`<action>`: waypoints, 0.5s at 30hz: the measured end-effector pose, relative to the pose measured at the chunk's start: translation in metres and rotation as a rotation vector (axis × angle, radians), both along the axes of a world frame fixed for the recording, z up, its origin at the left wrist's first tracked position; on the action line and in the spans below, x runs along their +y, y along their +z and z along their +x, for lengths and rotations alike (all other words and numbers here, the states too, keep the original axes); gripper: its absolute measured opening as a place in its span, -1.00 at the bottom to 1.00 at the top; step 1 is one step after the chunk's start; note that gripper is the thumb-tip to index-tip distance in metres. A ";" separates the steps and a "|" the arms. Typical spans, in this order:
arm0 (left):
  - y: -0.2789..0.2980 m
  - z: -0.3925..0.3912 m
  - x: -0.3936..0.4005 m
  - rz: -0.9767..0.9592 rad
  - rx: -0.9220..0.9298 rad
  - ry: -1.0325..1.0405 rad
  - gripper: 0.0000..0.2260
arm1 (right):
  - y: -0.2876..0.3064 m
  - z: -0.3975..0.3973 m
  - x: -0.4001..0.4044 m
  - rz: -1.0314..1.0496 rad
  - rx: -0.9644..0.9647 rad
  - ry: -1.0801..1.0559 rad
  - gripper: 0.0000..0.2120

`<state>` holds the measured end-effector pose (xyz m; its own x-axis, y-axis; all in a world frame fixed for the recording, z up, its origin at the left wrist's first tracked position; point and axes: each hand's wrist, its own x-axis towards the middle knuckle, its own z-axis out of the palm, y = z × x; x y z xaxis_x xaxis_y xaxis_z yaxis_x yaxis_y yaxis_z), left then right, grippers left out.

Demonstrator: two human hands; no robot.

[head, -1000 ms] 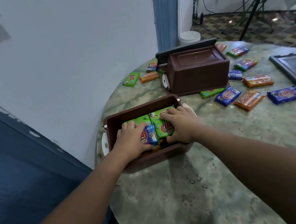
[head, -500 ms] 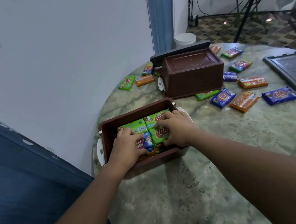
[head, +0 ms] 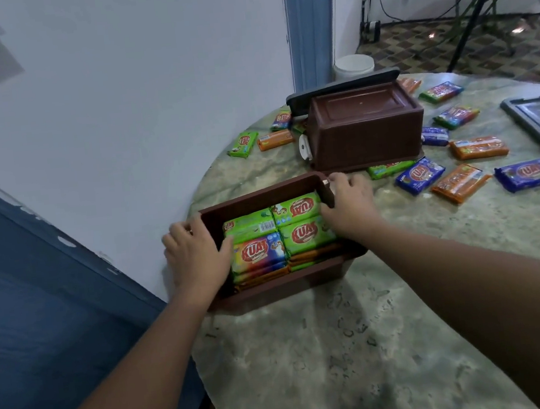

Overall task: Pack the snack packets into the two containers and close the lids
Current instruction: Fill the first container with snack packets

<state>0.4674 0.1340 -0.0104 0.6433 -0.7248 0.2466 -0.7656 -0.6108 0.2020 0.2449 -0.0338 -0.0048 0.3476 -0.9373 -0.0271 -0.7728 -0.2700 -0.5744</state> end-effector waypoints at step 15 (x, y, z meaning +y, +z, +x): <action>-0.017 0.021 -0.015 0.096 0.366 0.220 -0.67 | -0.014 0.008 -0.009 0.180 -0.023 0.006 -0.66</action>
